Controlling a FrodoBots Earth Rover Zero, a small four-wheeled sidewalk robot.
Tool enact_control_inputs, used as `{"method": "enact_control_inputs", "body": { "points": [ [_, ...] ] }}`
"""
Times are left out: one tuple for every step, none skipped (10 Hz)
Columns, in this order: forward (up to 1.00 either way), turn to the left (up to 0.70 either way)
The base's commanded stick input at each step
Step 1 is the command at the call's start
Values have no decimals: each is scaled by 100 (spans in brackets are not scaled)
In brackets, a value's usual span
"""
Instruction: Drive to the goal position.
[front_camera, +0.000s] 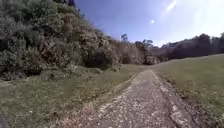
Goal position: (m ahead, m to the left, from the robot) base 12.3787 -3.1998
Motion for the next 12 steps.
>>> {"method": "enact_control_inputs", "body": {
  "points": [
    [0,-45],
    [0,-45],
    [0,-45],
    [0,-45],
    [0,-45],
    [0,-45],
    [0,-45],
    [0,-45],
    [0,0],
    [0,0],
    [0,0],
    [0,0]
  ]
}}
